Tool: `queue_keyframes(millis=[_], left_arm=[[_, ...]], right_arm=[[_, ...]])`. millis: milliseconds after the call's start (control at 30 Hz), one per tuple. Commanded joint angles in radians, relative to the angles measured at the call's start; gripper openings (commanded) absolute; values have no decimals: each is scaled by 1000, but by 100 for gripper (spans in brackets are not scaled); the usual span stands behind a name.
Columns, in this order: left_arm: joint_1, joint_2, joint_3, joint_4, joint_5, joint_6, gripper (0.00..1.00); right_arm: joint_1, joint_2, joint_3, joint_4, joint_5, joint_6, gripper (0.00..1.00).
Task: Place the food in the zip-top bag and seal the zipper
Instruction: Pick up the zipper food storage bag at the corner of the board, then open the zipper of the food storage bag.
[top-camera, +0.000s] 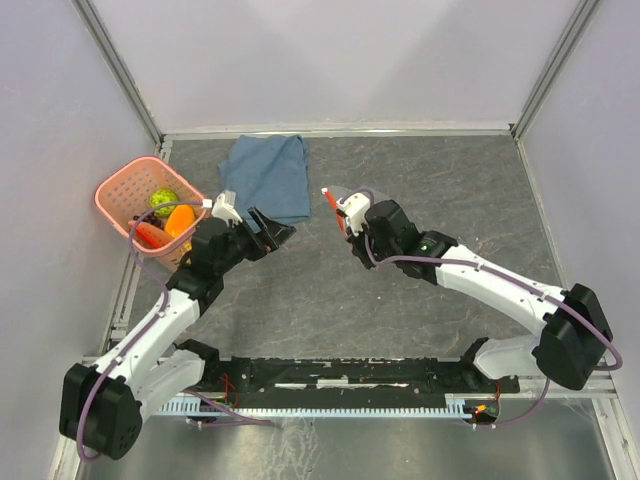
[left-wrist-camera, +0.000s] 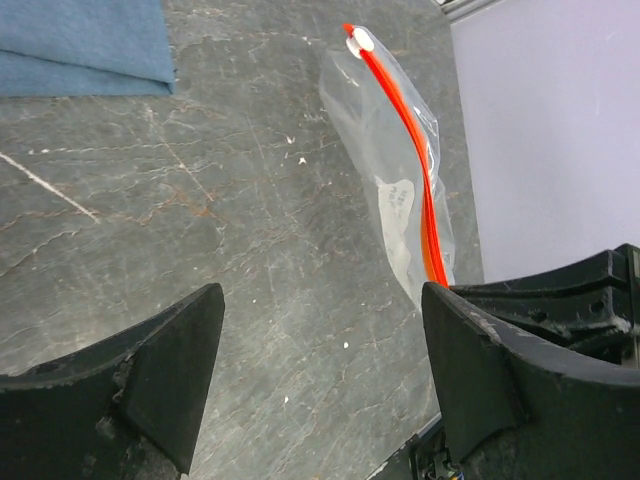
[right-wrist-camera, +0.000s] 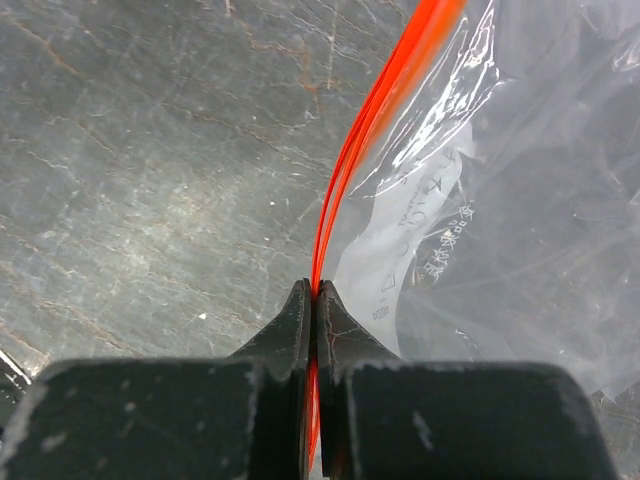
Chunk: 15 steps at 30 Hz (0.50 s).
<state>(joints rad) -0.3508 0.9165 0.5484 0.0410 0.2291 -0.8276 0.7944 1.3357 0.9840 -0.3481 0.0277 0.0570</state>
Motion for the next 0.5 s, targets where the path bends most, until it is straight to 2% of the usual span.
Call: queue_keyframes(millis=[0, 200, 467], left_arm=[[-29, 42, -17, 156, 12, -83, 84], [-86, 134, -26, 262, 12, -134, 80], [-159, 246, 11, 315, -8, -136, 77]], right_arm=[[37, -51, -11, 80, -22, -31, 2], [68, -61, -36, 103, -27, -28, 2], [93, -56, -52, 137, -34, -11, 2]])
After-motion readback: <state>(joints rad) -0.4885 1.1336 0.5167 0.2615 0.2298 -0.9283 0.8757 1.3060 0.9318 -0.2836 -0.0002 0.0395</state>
